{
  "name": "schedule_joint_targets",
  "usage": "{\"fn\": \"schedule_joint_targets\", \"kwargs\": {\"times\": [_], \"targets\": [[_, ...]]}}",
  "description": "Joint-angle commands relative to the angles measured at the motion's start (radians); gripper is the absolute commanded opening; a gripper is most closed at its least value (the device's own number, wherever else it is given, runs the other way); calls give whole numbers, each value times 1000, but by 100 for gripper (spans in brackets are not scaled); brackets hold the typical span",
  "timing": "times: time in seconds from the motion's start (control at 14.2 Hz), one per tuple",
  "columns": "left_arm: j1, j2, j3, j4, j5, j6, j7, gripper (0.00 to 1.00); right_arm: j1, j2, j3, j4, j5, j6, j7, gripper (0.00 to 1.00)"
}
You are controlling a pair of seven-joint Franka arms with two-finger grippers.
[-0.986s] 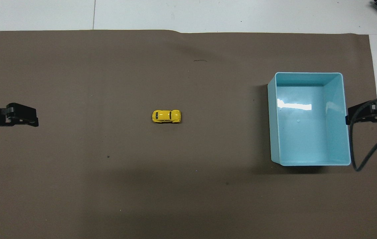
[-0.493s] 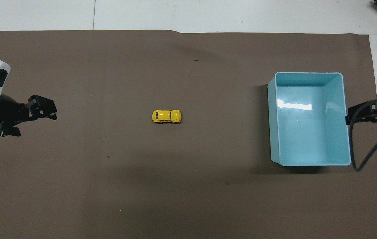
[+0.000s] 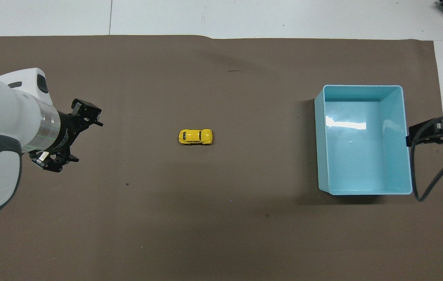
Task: Wind up and store yellow beetle car
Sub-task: 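Reach the left gripper toward the yellow toy car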
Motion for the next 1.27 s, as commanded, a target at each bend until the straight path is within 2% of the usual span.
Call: {"fn": "schedule_joint_targets", "kwargs": {"times": [0.0, 0.21, 0.49, 0.7, 0.92, 1.2], "targets": [[-67, 54, 17, -8, -11, 97, -240, 100, -10, -16, 1, -20, 19, 9, -24, 100], [-104, 111, 17, -3, -9, 199, -479, 100, -10, -16, 1, -20, 19, 9, -24, 100], [-180, 227, 19, 5, 1, 304, -652, 100, -10, -16, 1, -20, 19, 9, -24, 100], [-207, 304, 20, 48, 24, 328, -674, 100, -10, -16, 1, -18, 19, 9, -24, 100], [-207, 324, 17, 51, 23, 364, -675, 100, -10, -16, 1, -20, 19, 9, -24, 100], [-268, 430, 19, 87, 26, 394, -747, 100, -10, -16, 1, -20, 19, 9, -24, 100]]}}
